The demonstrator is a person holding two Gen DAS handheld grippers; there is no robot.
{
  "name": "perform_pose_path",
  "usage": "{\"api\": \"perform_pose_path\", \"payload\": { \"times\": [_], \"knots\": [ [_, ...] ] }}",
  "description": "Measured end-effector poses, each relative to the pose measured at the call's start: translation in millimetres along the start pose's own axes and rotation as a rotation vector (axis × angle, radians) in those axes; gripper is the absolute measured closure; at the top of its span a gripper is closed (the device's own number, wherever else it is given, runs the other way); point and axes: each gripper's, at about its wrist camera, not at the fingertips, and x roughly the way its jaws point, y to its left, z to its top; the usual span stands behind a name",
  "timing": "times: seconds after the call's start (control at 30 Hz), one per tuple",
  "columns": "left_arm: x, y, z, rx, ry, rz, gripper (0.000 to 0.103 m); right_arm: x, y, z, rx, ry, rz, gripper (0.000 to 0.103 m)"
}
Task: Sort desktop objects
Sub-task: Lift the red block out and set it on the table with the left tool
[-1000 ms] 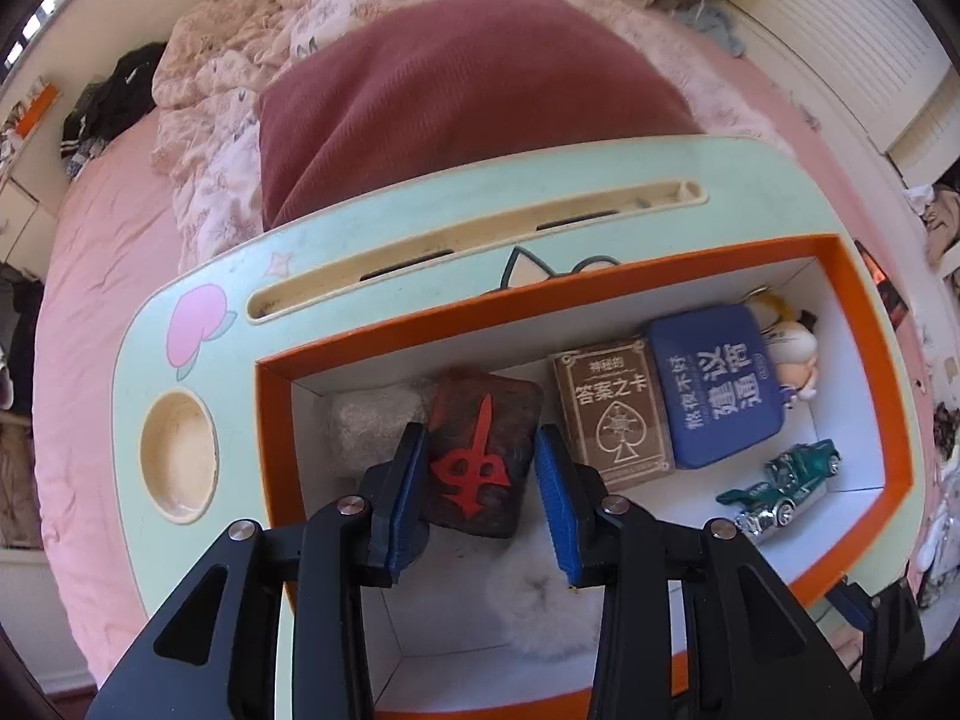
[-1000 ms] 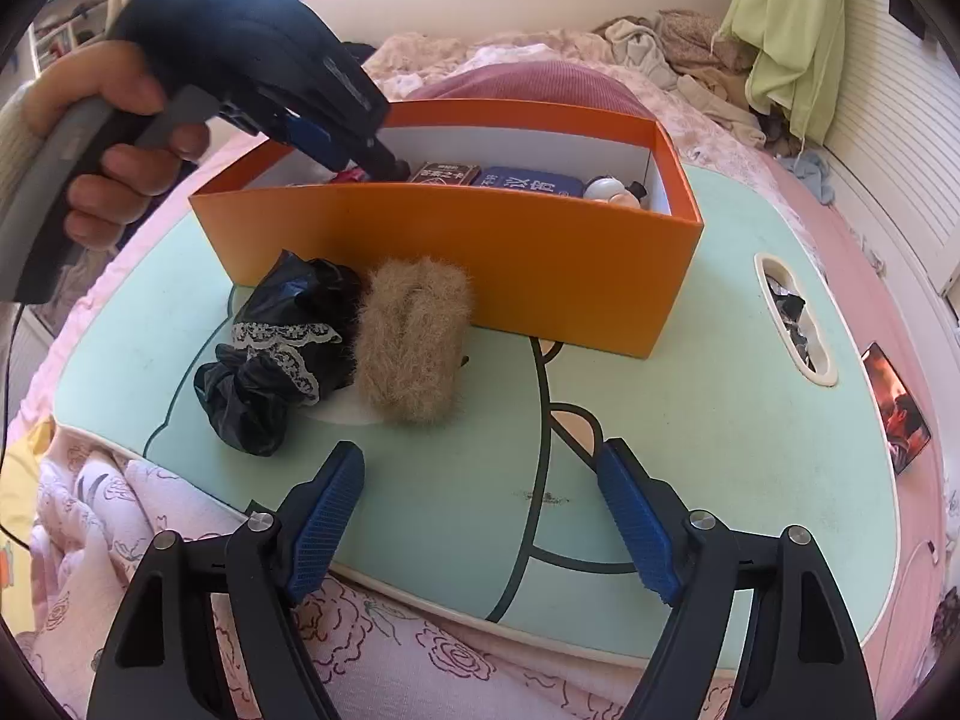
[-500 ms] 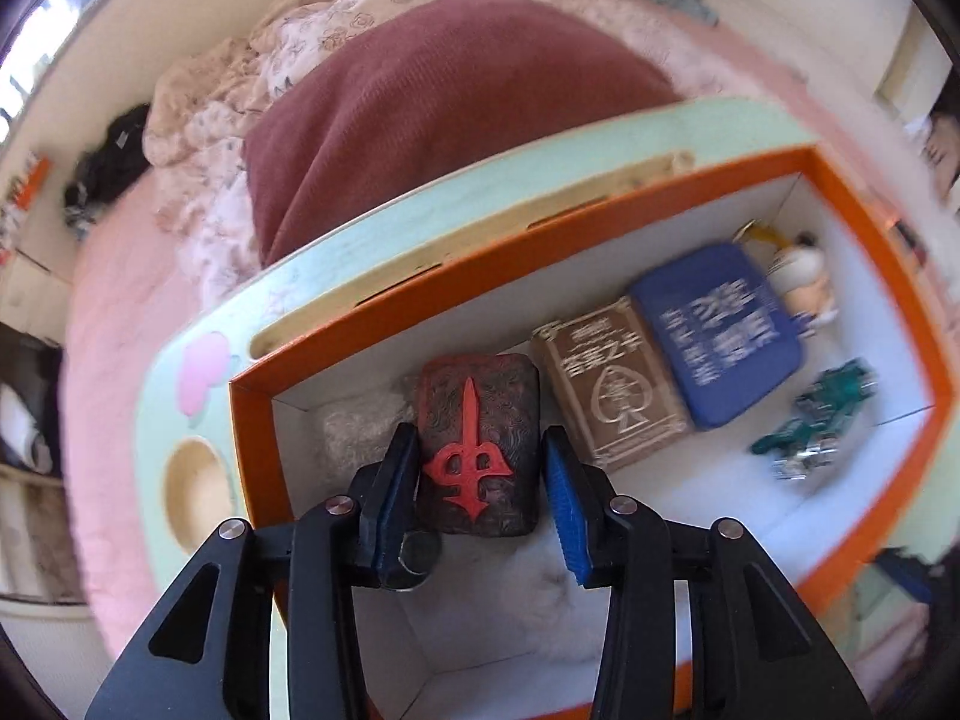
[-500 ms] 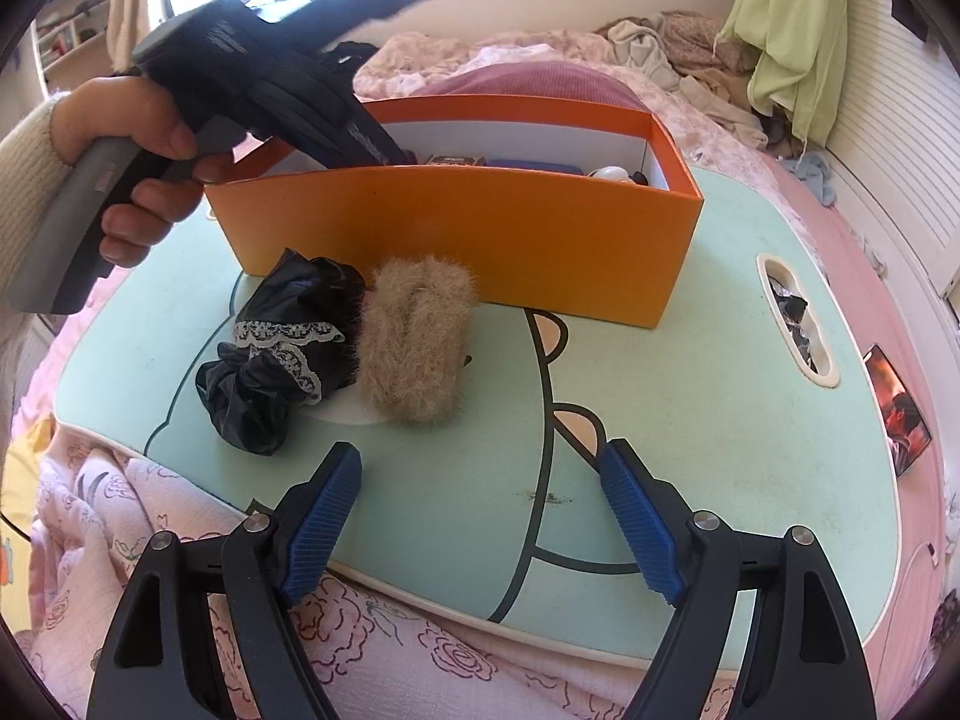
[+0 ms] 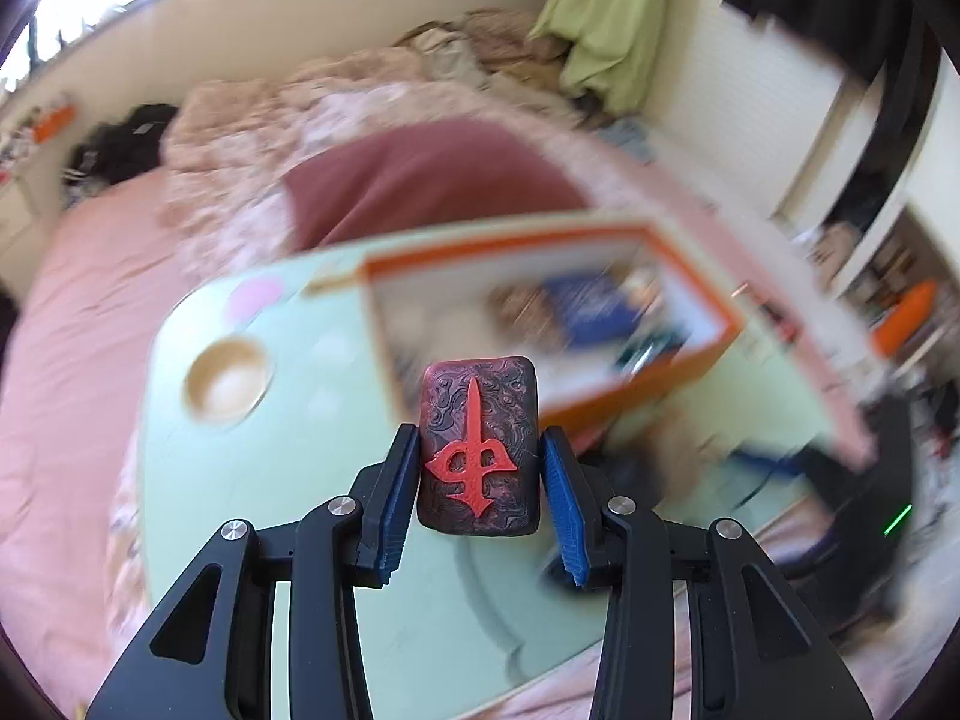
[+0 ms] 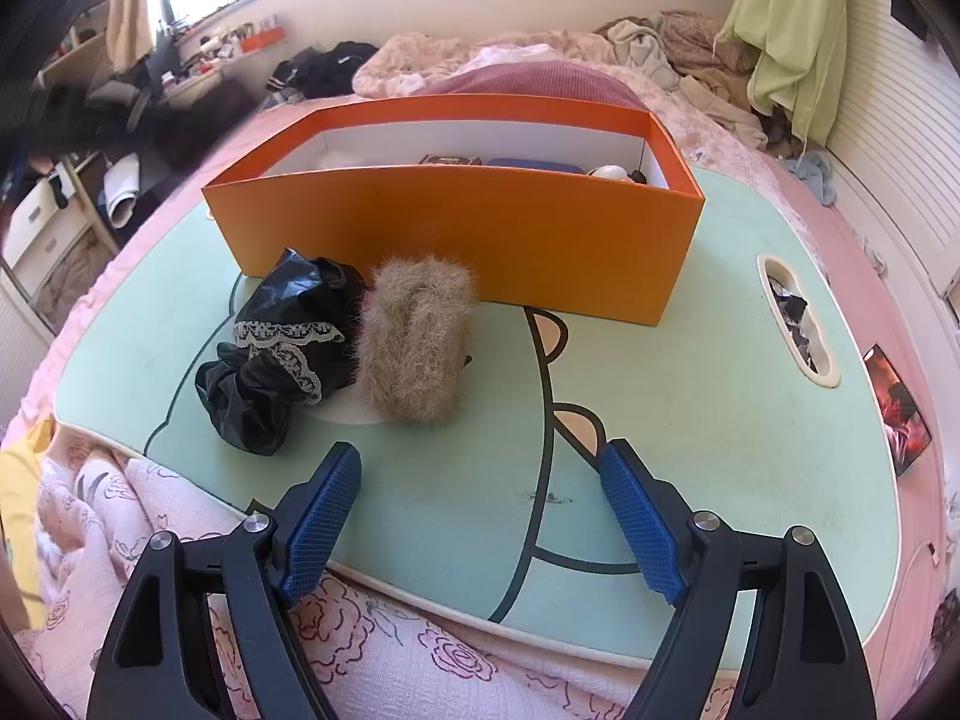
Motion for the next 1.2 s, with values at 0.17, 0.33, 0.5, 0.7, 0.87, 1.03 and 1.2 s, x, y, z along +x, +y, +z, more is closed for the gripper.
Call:
{"api": "perform_pose_path", "payload": {
  "times": [0.17,0.33,0.5,0.7,0.87,1.03,1.2],
  "knots": [
    [25.9,-3.3,-34.1,-0.038,0.040,-0.008,0.062,-0.3,0.1,-0.3,0.002,-0.001,0.000,0.021],
    [29.6,-13.1,-38.2,-0.044,-0.004,0.003,0.061,-0.2,0.7,-0.2,0.004,-0.001,0.001,0.020],
    [10.8,-4.7,-51.7,-0.113,-0.075,-0.013,0.019,-0.8,-0.5,-0.4,0.005,-0.001,0.000,0.020],
    [18.7,-1.6,-87.4,-0.112,-0.034,0.008,0.019,-1.1,-0.9,-0.6,0.006,-0.001,0.000,0.020],
    [28.1,-16.2,-103.2,-0.022,-0.100,0.112,0.000,-1.0,-0.7,-0.4,0.010,-0.001,-0.002,0.020],
    [23.1,-12.1,-103.4,-0.029,-0.100,0.111,0.000,-2.9,-4.5,-0.4,0.043,-0.017,0.024,0.020],
    [20.7,-10.2,-104.6,-0.030,-0.101,0.109,0.000,-23.7,-9.3,7.7,0.059,-0.114,0.103,0.024]
  ]
}}
